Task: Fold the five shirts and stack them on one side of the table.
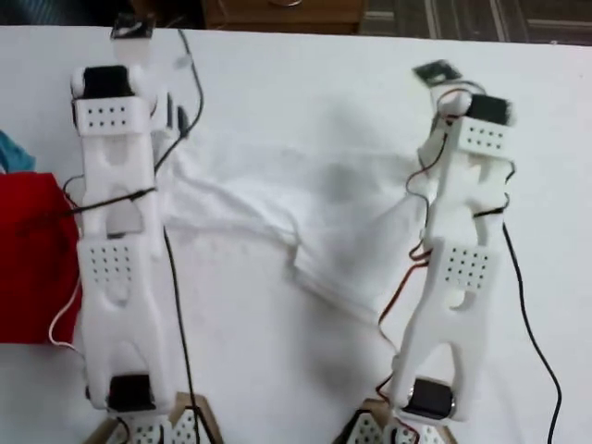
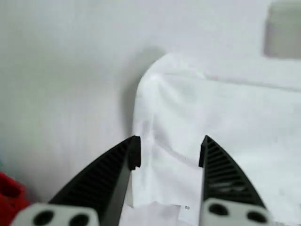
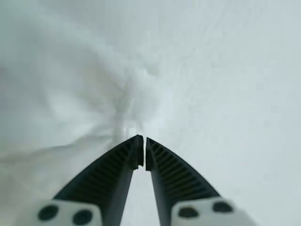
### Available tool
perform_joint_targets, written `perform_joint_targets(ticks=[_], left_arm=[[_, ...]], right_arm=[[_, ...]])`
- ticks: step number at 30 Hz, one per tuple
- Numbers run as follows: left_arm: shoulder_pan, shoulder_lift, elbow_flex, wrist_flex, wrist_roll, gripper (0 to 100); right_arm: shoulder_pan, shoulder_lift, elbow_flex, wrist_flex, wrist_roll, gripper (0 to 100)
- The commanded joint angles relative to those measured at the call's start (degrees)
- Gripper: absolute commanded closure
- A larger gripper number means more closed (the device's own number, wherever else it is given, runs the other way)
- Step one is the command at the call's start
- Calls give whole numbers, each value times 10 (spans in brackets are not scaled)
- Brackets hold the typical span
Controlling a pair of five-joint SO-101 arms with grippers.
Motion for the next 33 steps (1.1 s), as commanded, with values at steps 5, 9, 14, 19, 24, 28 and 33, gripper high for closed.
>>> perform_joint_targets(ticks=[5,9,14,19,24,28,33], left_arm=[[-11,-206,84,11,5,778],[-18,-348,262,11,-60,778],[-24,-544,510,8,-82,777],[-24,-680,726,0,-126,775],[-24,-782,887,-33,-132,775],[-24,-846,970,-44,-133,775],[-25,-887,1020,-76,-188,775]], right_arm=[[10,-174,113,15,5,977],[4,-343,345,13,23,977],[3,-586,621,-14,85,920],[-28,-788,908,-69,202,758],[-87,-943,1154,-130,267,796],[-165,-1019,1263,-165,272,801],[-249,-1033,1320,-210,246,801]])
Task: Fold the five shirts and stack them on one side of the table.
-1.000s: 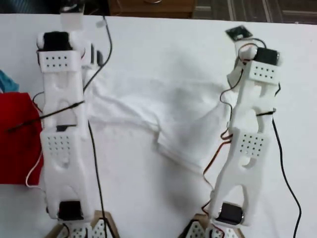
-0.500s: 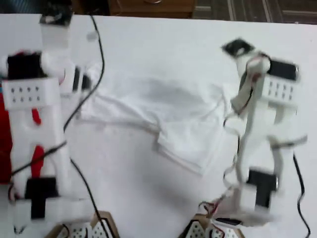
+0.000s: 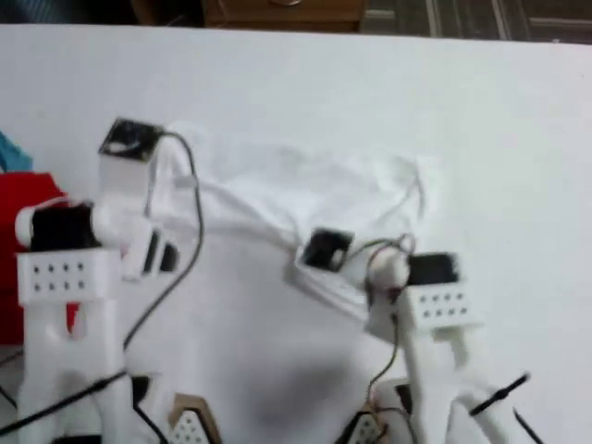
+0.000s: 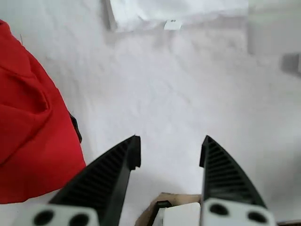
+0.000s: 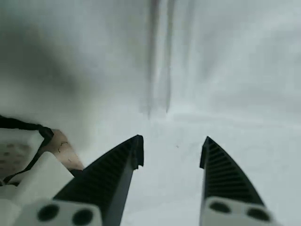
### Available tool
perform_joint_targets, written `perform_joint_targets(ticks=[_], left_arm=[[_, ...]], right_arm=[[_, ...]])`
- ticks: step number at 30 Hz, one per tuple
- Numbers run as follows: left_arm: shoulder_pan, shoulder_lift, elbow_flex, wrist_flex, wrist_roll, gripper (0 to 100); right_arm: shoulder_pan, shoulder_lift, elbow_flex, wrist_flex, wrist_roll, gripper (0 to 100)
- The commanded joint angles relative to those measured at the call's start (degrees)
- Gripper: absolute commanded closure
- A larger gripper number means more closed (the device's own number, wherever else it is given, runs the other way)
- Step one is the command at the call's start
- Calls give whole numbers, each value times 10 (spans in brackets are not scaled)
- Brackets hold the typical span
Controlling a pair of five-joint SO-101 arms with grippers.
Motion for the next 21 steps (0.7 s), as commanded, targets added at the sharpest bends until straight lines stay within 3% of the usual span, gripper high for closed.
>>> perform_joint_targets(ticks=[1,6,16,21], left_arm=[[-5,-26,9,-21,-41,775],[-7,-26,11,-19,-42,775],[-142,-26,11,-25,-47,775],[-151,-26,7,-25,-47,775]], right_arm=[[-51,-16,19,-32,-14,801],[-76,-16,52,-74,-11,801],[-77,-15,111,-189,-10,801],[-75,-12,136,-243,-10,801]])
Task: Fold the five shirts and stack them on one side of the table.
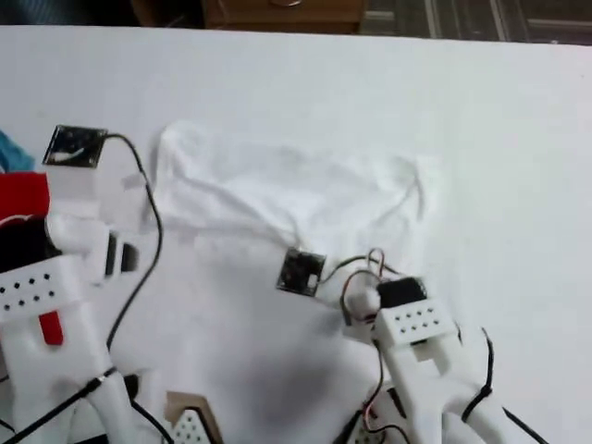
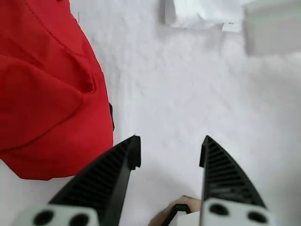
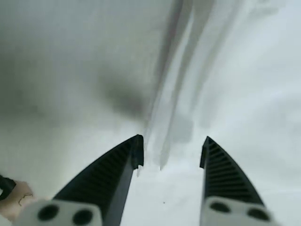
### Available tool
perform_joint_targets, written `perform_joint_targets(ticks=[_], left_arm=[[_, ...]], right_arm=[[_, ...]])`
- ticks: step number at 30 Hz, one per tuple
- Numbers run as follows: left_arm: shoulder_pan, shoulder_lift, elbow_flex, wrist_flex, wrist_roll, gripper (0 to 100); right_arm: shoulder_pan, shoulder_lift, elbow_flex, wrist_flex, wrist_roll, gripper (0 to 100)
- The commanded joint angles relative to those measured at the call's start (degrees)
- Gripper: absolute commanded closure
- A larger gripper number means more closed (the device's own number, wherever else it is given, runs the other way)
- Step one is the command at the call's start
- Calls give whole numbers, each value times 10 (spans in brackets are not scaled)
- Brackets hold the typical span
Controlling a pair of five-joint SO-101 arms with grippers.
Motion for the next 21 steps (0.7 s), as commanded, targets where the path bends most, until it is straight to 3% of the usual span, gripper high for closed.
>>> perform_joint_targets(ticks=[1,8,18,21], left_arm=[[-9,-13,0,-5,-4,775],[-9,-13,0,-4,-4,775],[-9,-13,-4,-4,-5,775],[-9,-13,-4,-4,-5,775]], right_arm=[[0,1,2,-22,-3,801],[57,167,-28,-77,-3,801],[61,323,-147,-31,-6,810],[61,356,-178,-14,-6,923]])
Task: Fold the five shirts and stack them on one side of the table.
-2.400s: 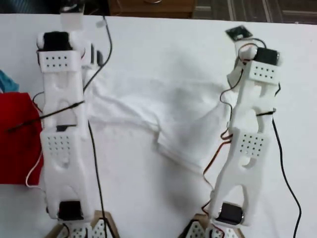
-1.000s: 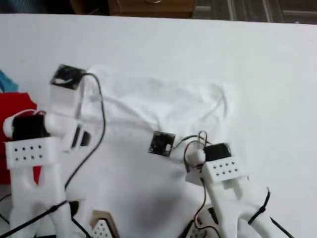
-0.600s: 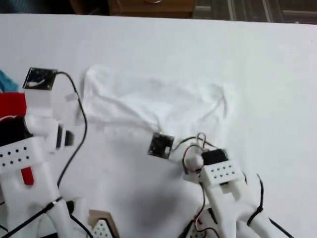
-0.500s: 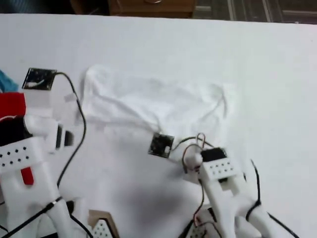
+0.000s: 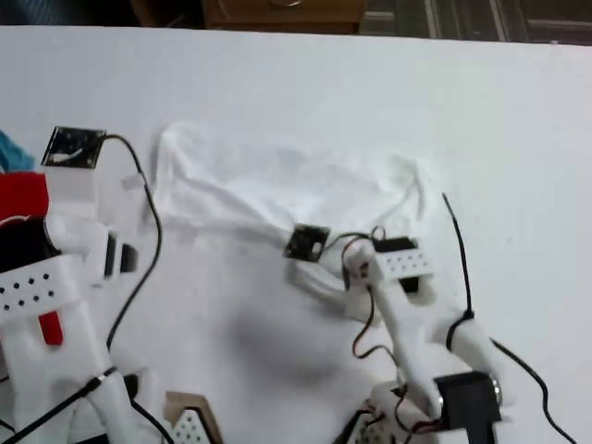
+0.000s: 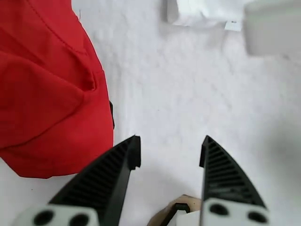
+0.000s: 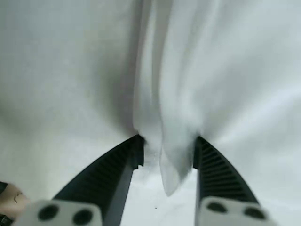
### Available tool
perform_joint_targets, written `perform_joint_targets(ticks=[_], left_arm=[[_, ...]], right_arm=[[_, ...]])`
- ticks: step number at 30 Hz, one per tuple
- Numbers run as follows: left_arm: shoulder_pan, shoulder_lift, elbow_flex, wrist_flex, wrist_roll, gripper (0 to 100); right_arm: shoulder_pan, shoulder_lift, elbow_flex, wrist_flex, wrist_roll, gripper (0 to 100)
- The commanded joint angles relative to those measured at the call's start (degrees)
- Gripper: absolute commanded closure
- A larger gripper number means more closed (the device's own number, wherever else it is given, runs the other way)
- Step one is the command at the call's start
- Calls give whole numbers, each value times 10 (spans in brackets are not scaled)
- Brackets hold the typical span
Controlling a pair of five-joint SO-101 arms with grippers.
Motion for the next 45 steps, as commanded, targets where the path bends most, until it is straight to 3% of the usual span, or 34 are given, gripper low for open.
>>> perform_joint_targets(ticks=[1,17,29,35,41,45], left_arm=[[-4,-13,-7,-4,-5,775],[-4,-13,-7,-5,-5,775],[-4,-13,-8,-21,-5,775],[-4,-13,-8,-21,-5,775],[-4,-13,-8,-30,-5,775],[-3,-13,-8,-34,-5,775]], right_arm=[[10,42,-35,14,-6,979],[20,-12,-175,81,-6,981],[32,-7,-265,33,-6,981],[54,70,-292,-29,-7,981],[80,174,-408,-57,-79,981],[79,230,-470,-56,-86,981]])
